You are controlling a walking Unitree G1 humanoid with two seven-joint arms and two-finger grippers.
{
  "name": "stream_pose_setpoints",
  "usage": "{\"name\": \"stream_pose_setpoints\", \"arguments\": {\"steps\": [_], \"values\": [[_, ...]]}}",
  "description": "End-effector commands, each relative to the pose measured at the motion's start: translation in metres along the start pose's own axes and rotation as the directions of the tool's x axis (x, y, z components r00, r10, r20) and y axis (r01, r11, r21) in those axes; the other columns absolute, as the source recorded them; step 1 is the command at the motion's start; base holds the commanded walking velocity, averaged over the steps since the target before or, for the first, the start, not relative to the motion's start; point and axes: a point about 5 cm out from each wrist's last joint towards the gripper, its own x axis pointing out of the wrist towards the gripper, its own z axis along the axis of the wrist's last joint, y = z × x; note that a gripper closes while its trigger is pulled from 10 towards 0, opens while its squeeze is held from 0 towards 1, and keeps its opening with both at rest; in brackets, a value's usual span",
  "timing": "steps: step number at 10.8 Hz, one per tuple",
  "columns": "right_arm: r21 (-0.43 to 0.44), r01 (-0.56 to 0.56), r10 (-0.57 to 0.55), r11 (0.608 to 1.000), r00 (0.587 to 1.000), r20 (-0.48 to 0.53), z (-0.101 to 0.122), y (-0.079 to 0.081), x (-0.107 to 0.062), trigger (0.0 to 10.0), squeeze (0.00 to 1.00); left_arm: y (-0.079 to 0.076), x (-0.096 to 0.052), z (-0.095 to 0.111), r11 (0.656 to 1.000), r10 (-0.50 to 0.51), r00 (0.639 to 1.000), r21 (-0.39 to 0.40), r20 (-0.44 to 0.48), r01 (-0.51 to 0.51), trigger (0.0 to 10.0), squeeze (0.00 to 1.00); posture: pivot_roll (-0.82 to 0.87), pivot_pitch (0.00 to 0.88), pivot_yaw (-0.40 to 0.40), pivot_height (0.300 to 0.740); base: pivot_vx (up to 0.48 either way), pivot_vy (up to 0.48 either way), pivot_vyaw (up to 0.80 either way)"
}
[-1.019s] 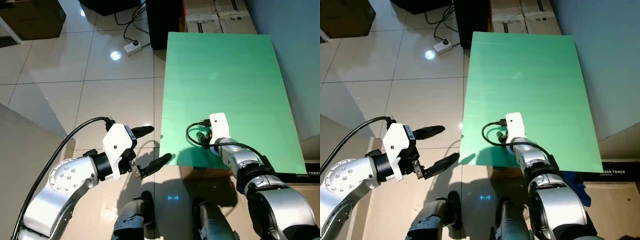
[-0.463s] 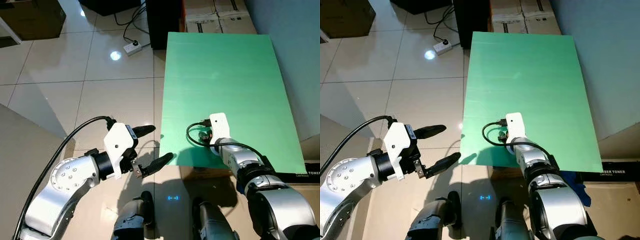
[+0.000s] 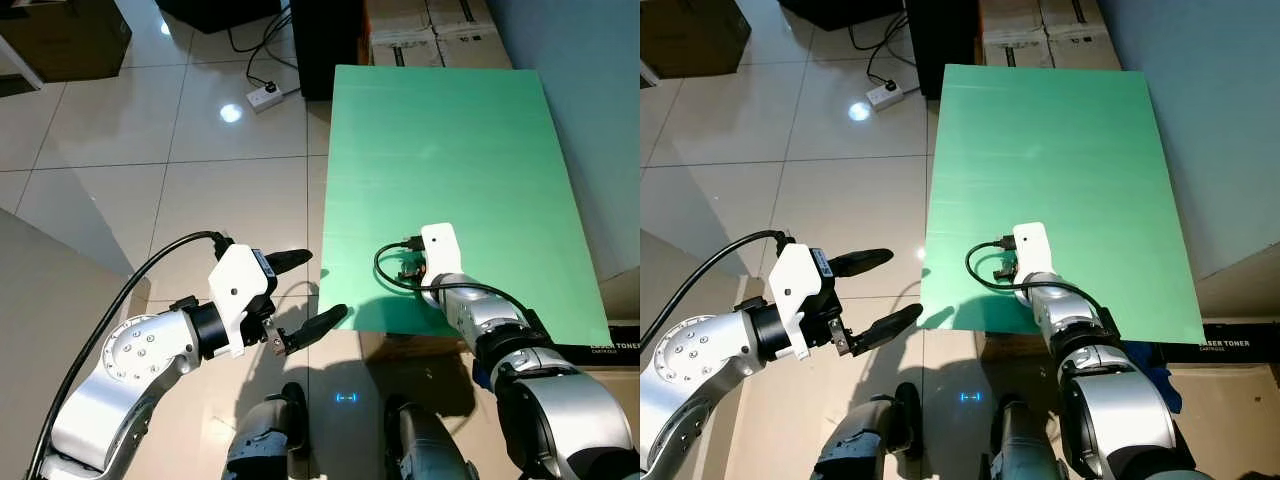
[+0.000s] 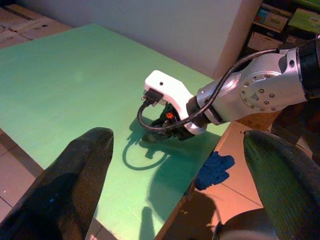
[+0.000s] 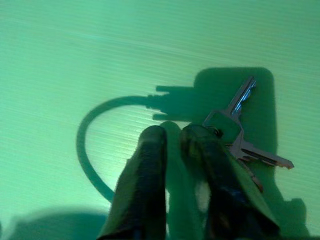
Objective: Hang keys on a hook
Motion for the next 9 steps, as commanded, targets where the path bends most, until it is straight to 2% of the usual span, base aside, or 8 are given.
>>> {"name": "stream_pose_setpoints", "arguments": {"steps": [1,6,9], "values": [[0.009,-0.005,0.005,1.000,1.000,-0.019,-0.0061,0.0015,0.0002,0.0,0.00,-0.0017,-0.0011,-0.0026,1.000,-0.003,1.000,-0.009,-0.009,0.003,10.0,0.00,0.10,0.317,0.073,0.740,0.000,0.000,0.00],[0.010,-0.002,0.002,1.000,1.000,-0.015,-0.0056,0.0009,0.0001,0.0,0.00,-0.0017,-0.0006,-0.0024,1.000,-0.004,1.000,-0.007,-0.006,0.004,10.0,0.00,0.10,0.310,0.075,0.740,0.000,0.000,0.00],[-0.004,0.062,-0.062,0.998,0.997,0.052,0.0037,-0.0064,-0.0014,0.0,0.00,0.0009,-0.0012,-0.0024,1.000,0.020,1.000,-0.001,-0.002,-0.020,10.0,0.00,0.09,0.290,0.072,0.740,0.000,0.000,0.00]]}}
